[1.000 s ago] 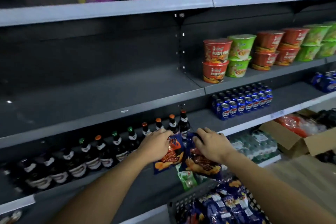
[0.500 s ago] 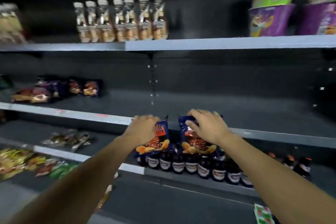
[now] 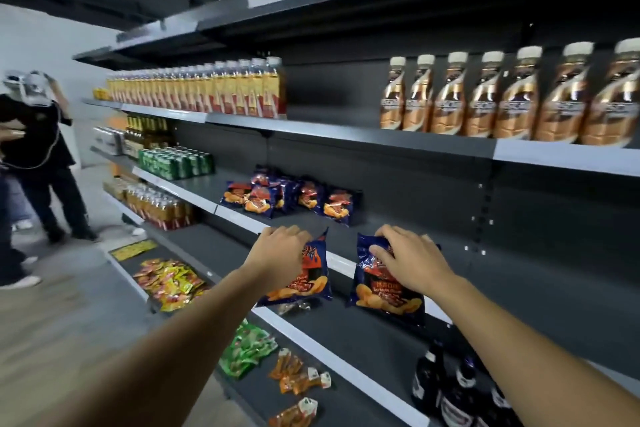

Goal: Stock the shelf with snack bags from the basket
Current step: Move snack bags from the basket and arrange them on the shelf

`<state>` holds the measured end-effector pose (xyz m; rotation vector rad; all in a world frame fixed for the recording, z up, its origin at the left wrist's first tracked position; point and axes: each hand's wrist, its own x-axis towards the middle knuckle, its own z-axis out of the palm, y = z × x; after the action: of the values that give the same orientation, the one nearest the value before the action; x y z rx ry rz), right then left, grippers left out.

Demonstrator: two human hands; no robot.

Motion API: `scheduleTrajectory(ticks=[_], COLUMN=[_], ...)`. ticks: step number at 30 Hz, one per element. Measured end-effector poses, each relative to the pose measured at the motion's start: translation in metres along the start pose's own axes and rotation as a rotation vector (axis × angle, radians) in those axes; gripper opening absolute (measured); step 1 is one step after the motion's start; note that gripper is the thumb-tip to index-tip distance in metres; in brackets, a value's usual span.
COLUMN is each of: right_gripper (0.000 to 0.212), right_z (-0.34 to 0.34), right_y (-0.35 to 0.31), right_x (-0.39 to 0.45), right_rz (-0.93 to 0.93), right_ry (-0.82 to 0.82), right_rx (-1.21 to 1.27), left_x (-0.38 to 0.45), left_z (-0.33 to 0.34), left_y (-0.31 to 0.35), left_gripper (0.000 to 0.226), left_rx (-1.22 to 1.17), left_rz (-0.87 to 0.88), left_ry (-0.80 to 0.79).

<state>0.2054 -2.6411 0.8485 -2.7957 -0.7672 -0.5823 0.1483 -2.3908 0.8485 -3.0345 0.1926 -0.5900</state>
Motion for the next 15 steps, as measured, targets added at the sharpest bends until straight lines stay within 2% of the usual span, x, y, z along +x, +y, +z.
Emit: scheduleTrajectory(ticks=[6, 11, 15], right_gripper=[0.028, 0.031, 0.035], right_z=[0.057, 0.099, 0.121], right_y=[-0.023, -0.015, -0.005], right_x=[0.085, 0.174, 0.245], right_rz=[-0.042, -0.04, -0.039], right_ry=[-0.028, -0.008, -0.044], right_rx=[0.043, 0.062, 0.016], left_x=[0.036, 0.105, 0.17], left_z=[0.04, 0.065, 0.075], left_y=[-0.059, -0.102, -0.128], left_gripper=[0.055, 0.051, 0.057], left_rx=[-0.002, 0.015, 0.003], left_rz=[-0.05, -0.054, -0.029], left_ry=[-0.032, -0.052, -0.02])
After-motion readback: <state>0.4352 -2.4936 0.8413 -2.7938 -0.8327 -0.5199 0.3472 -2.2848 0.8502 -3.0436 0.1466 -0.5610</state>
